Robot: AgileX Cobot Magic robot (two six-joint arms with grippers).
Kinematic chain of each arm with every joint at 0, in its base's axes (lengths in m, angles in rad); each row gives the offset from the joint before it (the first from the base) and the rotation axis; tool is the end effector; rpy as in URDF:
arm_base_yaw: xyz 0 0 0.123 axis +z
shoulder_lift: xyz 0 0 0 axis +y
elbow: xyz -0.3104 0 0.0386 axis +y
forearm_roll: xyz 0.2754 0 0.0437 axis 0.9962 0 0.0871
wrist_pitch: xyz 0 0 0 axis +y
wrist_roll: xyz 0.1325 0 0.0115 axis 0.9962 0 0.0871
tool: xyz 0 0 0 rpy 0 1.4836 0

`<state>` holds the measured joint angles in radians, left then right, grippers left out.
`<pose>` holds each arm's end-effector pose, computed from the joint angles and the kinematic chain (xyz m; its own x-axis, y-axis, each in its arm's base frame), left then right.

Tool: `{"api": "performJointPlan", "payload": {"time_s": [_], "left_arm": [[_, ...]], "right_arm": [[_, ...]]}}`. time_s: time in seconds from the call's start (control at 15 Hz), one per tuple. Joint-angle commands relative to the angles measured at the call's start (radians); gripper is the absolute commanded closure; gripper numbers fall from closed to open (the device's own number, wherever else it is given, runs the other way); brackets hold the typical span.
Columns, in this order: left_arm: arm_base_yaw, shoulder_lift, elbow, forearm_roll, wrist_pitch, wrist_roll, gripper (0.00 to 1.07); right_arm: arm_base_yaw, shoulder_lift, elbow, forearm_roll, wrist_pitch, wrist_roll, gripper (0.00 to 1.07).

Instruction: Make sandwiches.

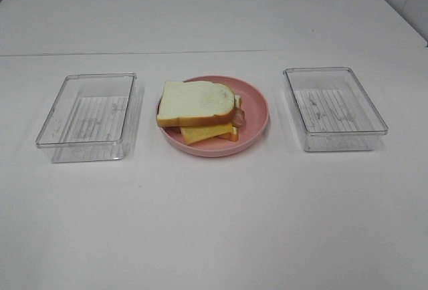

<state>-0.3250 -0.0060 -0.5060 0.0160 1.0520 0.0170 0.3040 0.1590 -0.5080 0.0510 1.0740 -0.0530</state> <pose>0.0267 -0.0071 0.2745 -0.4067 0.1634 -0.8988 0.3177 0.9478 0.0285 0.0461 0.0207 0.2664 -0.5579 -0.2051 -0.8042 -0.3495 0.9369 0.0036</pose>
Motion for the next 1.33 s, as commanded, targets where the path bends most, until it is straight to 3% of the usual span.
{"api": "performJointPlan", "payload": {"time_s": [0.07, 0.33, 0.4, 0.6, 0.87, 1.33], "left_arm": [[0.0, -0.02, 0.006, -0.003, -0.013, 0.002, 0.3], [0.009, -0.022, 0.006, -0.002, -0.013, 0.002, 0.3], [0.094, -0.022, 0.006, -0.003, -0.013, 0.002, 0.3], [0.236, -0.023, 0.006, -0.003, -0.013, 0.002, 0.3], [0.314, -0.024, 0.006, -0.003, -0.013, 0.002, 0.3], [0.314, -0.025, 0.006, -0.003, -0.013, 0.002, 0.3]], "right_arm": [[-0.001, -0.005, 0.003, 0.0, -0.012, -0.009, 0.31], [-0.032, -0.005, 0.003, 0.005, -0.012, -0.009, 0.31], [-0.152, -0.021, 0.003, 0.007, -0.012, -0.009, 0.31], [-0.337, -0.101, 0.003, 0.007, -0.012, -0.009, 0.31], [-0.372, -0.175, 0.003, 0.011, -0.013, -0.009, 0.31], [-0.373, -0.172, 0.003, 0.011, -0.013, -0.009, 0.31]]}}
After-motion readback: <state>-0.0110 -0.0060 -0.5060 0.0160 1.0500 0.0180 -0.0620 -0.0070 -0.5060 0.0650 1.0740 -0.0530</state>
